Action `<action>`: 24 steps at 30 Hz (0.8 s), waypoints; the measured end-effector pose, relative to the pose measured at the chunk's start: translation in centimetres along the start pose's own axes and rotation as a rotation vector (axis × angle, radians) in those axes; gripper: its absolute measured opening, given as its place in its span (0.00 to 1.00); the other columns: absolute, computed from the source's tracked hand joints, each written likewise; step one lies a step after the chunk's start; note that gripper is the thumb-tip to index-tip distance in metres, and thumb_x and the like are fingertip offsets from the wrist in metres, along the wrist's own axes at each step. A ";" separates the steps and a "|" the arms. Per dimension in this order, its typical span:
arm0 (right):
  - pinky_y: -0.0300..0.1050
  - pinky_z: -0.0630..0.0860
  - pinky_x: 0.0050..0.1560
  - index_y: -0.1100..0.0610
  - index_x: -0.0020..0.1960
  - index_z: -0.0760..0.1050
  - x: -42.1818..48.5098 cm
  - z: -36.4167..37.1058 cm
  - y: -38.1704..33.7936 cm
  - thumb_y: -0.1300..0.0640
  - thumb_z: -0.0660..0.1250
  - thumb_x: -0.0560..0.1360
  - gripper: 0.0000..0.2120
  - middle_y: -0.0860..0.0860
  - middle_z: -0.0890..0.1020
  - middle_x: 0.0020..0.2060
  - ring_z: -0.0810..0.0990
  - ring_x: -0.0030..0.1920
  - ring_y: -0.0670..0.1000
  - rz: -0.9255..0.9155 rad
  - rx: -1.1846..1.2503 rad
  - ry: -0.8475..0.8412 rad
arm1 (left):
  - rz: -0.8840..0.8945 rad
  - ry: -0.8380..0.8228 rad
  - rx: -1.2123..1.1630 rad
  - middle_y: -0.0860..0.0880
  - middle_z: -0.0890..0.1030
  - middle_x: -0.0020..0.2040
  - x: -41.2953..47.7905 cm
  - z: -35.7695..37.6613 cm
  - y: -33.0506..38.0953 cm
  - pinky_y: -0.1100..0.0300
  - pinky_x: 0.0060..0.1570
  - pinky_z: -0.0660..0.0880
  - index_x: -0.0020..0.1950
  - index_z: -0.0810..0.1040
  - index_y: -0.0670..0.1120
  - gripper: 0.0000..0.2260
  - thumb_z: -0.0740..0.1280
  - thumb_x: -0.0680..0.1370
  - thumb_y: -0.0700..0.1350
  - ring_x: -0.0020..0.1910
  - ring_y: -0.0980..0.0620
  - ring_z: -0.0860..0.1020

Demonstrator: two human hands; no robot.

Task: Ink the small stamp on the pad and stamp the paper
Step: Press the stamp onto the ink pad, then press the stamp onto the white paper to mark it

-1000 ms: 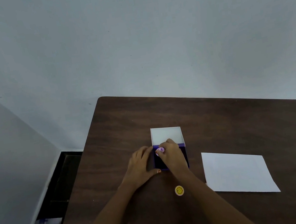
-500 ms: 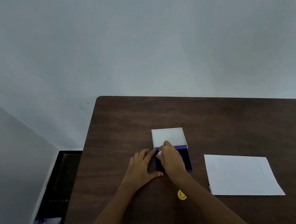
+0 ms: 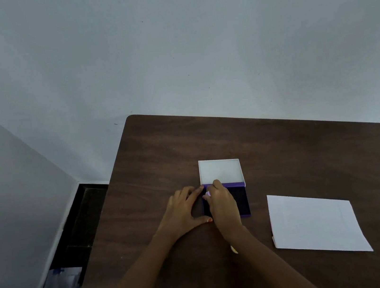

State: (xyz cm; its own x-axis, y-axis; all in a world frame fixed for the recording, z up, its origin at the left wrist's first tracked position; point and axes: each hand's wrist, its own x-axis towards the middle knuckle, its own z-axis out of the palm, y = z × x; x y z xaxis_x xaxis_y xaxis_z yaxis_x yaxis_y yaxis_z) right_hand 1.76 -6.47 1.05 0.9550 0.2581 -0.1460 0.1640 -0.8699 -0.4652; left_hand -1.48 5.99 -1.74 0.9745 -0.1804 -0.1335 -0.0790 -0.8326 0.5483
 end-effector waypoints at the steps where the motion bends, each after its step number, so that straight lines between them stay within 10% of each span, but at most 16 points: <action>1: 0.46 0.75 0.57 0.63 0.58 0.72 0.0 0.0 0.0 0.61 0.59 0.78 0.11 0.57 0.74 0.58 0.77 0.55 0.54 -0.003 -0.003 0.002 | -0.003 -0.005 0.007 0.46 0.64 0.69 0.0 -0.1 0.1 0.57 0.61 0.60 0.73 0.55 0.52 0.36 0.67 0.70 0.60 0.65 0.49 0.64; 10: 0.41 0.72 0.51 0.64 0.51 0.77 0.1 -2.2 0.3 0.60 0.64 0.75 0.08 0.59 0.78 0.53 0.78 0.51 0.54 0.119 0.234 -0.032 | -0.080 -0.056 0.064 0.46 0.60 0.70 -0.1 -1.0 1.8 0.55 0.63 0.63 0.73 0.54 0.53 0.36 0.67 0.70 0.59 0.66 0.48 0.62; 18: 0.38 0.80 0.33 0.62 0.47 0.79 -3.4 -7.0 5.7 0.63 0.66 0.73 0.05 0.54 0.84 0.35 0.80 0.39 0.48 0.764 1.779 0.020 | -0.099 0.041 0.059 0.47 0.63 0.71 -0.1 -1.5 5.1 0.53 0.66 0.63 0.70 0.60 0.50 0.26 0.63 0.75 0.55 0.68 0.49 0.63; 24: 0.37 0.81 0.29 0.61 0.47 0.77 -6.3 -9.4 9.4 0.63 0.64 0.74 0.04 0.58 0.82 0.42 0.80 0.41 0.51 0.801 2.045 0.078 | 0.095 0.029 0.111 0.48 0.71 0.66 1.1 1.3 10.5 0.57 0.64 0.64 0.63 0.70 0.49 0.14 0.61 0.77 0.46 0.64 0.52 0.68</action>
State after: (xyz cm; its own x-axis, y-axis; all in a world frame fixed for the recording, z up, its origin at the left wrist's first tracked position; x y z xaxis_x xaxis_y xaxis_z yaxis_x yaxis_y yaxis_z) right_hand -0.39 -20.26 5.79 0.6829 0.1146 -0.7215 -0.5187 0.7715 -0.3684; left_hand -1.56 -3.65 2.81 0.9671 -0.2469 -0.0608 -0.1919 -0.8656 0.4624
